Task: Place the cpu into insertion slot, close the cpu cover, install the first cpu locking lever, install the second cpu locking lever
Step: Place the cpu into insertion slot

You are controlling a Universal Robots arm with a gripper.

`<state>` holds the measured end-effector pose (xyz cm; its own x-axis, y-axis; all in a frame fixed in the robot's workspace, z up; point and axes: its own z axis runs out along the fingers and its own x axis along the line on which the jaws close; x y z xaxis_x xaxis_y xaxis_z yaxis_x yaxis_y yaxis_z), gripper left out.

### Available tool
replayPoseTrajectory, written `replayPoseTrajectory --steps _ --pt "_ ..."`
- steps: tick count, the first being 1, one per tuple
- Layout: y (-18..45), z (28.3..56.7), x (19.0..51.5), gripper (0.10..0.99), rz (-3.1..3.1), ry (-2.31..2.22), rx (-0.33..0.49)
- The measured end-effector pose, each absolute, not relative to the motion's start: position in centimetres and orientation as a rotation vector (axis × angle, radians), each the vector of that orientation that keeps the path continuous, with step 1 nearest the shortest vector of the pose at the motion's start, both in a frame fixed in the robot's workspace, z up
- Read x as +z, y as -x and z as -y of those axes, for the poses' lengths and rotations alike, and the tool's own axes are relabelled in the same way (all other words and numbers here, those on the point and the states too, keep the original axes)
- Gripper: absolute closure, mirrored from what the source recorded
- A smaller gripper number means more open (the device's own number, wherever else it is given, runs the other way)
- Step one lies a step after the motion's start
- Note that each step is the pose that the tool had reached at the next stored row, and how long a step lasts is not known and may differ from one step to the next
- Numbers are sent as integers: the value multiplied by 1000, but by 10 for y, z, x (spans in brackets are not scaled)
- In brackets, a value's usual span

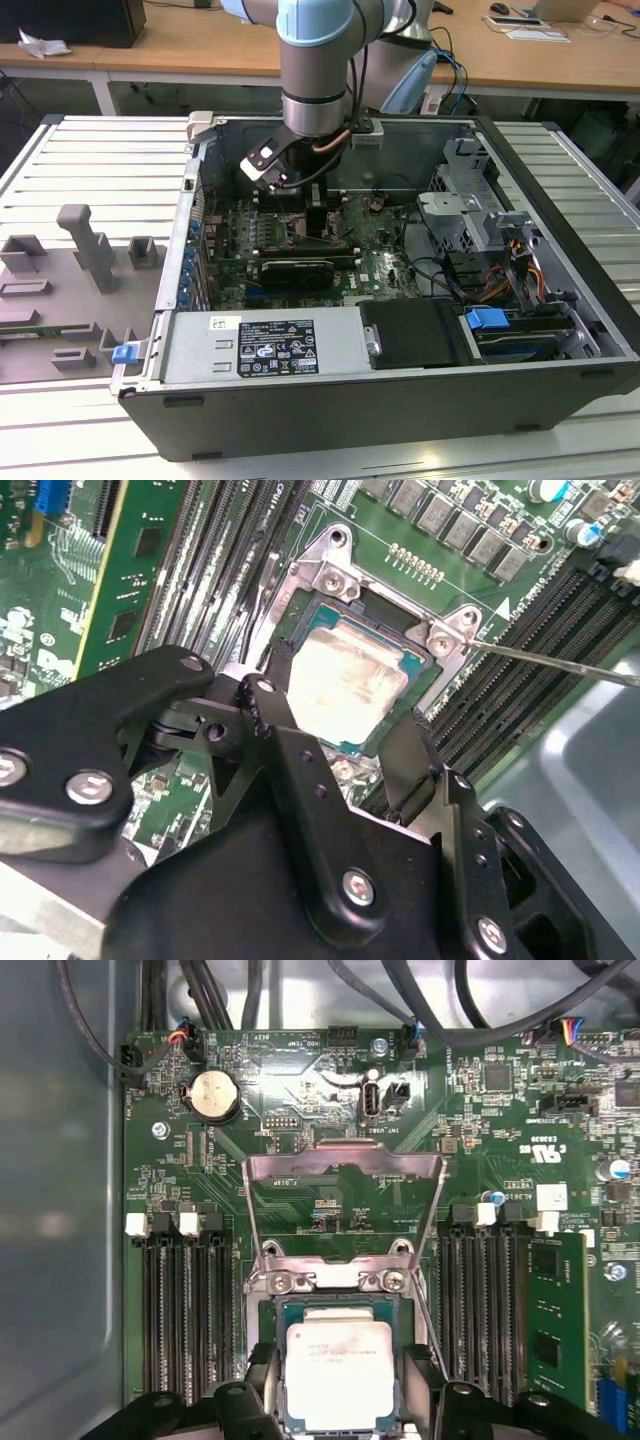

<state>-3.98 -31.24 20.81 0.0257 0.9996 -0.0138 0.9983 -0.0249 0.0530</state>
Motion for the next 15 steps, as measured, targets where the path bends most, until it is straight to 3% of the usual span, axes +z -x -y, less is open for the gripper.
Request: replayPoseTrajectory --steps 3,4,10,15 --pt "38 312 210 486 -2164 -2220 33" --pt "38 312 210 616 -2165 -2221 30" --pt "37 312 212 976 -2166 -2221 27" --pt "37 312 214 980 -2166 -2221 27"
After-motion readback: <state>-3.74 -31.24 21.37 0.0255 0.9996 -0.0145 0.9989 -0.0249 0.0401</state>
